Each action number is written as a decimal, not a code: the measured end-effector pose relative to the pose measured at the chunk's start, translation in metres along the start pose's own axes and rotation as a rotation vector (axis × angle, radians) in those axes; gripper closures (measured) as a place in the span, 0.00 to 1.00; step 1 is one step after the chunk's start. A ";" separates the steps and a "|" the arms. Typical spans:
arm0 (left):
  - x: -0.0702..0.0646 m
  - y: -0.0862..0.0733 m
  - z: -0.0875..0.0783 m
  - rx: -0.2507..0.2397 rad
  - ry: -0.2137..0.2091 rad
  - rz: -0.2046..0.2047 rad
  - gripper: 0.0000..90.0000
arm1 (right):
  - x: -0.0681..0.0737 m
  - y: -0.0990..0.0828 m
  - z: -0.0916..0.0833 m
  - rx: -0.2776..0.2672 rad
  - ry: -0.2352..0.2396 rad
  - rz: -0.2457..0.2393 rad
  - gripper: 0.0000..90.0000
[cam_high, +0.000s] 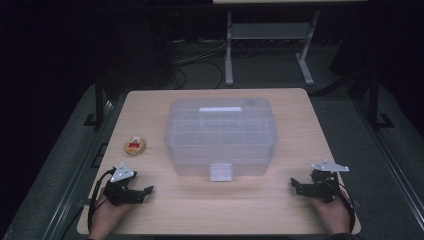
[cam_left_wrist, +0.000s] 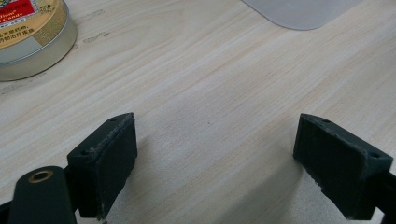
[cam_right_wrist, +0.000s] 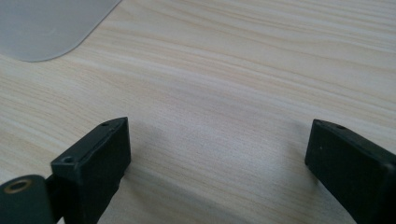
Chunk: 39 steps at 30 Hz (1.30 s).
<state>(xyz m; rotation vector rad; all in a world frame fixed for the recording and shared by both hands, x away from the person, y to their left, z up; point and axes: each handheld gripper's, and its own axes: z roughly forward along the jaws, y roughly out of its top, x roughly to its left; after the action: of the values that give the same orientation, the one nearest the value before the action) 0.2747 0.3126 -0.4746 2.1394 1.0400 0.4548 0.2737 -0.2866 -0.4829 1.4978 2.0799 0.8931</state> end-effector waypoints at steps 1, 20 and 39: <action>0.000 0.000 0.000 0.000 0.000 0.000 0.14 | 0.000 0.000 0.000 0.000 0.000 0.000 0.07; -0.003 -0.002 -0.003 -0.003 0.002 -0.002 0.16 | 0.000 0.001 0.000 0.002 0.000 0.001 0.07; -0.011 0.017 -0.013 -0.043 -0.008 0.012 0.63 | -0.003 0.008 -0.024 -0.030 0.090 -0.030 0.62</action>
<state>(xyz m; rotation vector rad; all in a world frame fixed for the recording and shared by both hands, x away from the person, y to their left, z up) 0.2697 0.3027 -0.4537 2.1091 1.0044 0.4701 0.2643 -0.2936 -0.4600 1.4316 2.1369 0.9924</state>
